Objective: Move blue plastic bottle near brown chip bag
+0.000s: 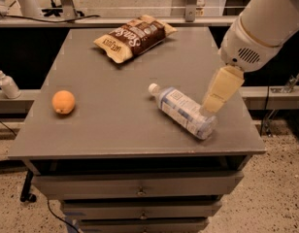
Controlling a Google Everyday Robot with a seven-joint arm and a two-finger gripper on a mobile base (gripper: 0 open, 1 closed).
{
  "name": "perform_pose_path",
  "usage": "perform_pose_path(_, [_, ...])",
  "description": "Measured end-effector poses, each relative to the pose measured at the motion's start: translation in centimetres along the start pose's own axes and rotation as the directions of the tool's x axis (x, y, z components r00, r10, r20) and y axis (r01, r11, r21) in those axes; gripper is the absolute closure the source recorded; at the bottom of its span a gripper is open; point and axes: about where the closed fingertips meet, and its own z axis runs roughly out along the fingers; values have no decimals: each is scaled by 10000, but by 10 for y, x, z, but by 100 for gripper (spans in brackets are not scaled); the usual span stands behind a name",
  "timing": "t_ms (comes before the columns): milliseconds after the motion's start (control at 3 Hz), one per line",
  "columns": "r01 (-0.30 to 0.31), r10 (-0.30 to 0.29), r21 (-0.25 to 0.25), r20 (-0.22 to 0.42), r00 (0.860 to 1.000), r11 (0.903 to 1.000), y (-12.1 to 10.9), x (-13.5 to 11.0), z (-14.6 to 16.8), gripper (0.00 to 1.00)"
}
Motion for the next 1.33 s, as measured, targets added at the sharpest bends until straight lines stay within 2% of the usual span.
perform_pose_path(333, [-1156, 1176, -628, 295, 9926, 9913, 6, -24, 30, 0])
perform_pose_path(667, [-1820, 1863, -854, 462, 9814, 9796, 19, -38, 50, 0])
perform_pose_path(1333, [-1999, 2009, -282, 408, 9788, 9794, 36, -44, 97, 0])
